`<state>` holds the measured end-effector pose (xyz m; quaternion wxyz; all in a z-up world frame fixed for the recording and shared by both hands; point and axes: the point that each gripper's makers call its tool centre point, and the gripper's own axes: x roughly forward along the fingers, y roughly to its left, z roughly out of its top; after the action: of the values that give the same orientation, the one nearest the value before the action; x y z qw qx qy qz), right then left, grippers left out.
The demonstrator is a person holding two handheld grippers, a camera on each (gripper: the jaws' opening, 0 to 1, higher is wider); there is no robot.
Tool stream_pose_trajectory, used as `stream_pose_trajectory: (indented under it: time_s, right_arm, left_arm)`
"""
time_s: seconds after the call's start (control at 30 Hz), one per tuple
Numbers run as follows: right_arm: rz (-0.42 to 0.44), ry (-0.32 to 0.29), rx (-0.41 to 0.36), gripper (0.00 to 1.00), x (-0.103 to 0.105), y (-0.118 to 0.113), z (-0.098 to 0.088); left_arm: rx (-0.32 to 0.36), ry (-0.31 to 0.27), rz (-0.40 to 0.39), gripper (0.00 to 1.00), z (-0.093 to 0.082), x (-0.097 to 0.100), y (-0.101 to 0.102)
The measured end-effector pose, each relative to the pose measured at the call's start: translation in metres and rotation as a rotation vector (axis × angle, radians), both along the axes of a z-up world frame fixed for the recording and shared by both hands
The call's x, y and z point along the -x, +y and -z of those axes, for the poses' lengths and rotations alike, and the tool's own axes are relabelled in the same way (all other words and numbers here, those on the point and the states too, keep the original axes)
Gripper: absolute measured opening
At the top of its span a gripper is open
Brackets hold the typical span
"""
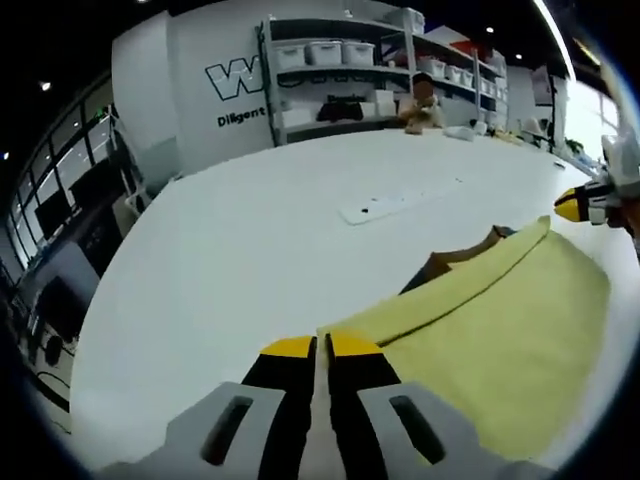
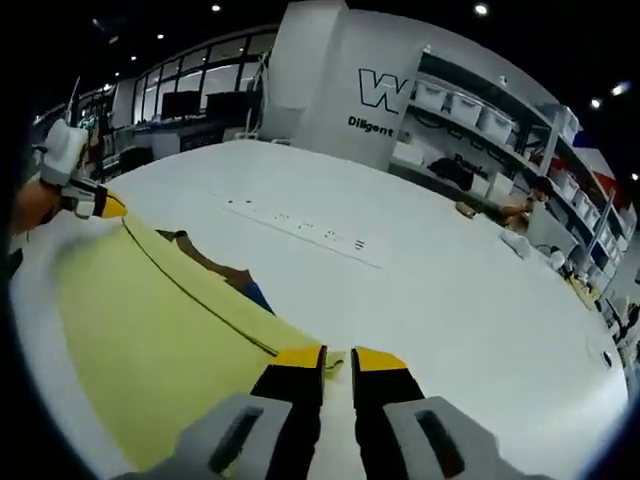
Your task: Fold the garment on the visible template until the final outline fits inside the template.
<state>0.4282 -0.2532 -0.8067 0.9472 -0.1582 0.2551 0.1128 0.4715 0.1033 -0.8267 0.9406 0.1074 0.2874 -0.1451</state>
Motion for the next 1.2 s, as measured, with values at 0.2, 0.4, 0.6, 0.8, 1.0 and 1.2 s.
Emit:
stream_pose_trajectory:
  time_s: [0.2,0.4,0.6,0.8,1.0,1.2]
  right_arm:
    - [-0.061,0.029,-0.02,0.0,0.008,0.021,0.012]
    - [-0.082,0.092,-0.023,0.0,0.011,0.032,0.037]
    - [-0.078,0.134,-0.018,0.0,0.012,0.032,0.057]
    - [-0.079,0.104,-0.009,0.0,0.006,0.033,0.057]
    - [-0.093,0.099,0.004,0.0,-0.008,0.036,0.056]
    - [-0.103,0.079,0.035,0.0,-0.023,0.034,0.052]
  left_arm:
    - [0.013,-0.05,0.039,0.0,-0.011,0.01,-0.017]
    - [0.058,0.013,0.051,0.0,0.008,0.025,-0.035]
    - [0.047,0.074,0.036,0.0,0.034,0.032,-0.031]
    - [0.033,0.045,0.034,0.0,0.031,0.019,-0.027]
    - [0.024,0.019,0.045,0.0,0.03,0.006,-0.029]
    - [0.046,-0.006,0.03,0.0,0.024,-0.013,-0.027]
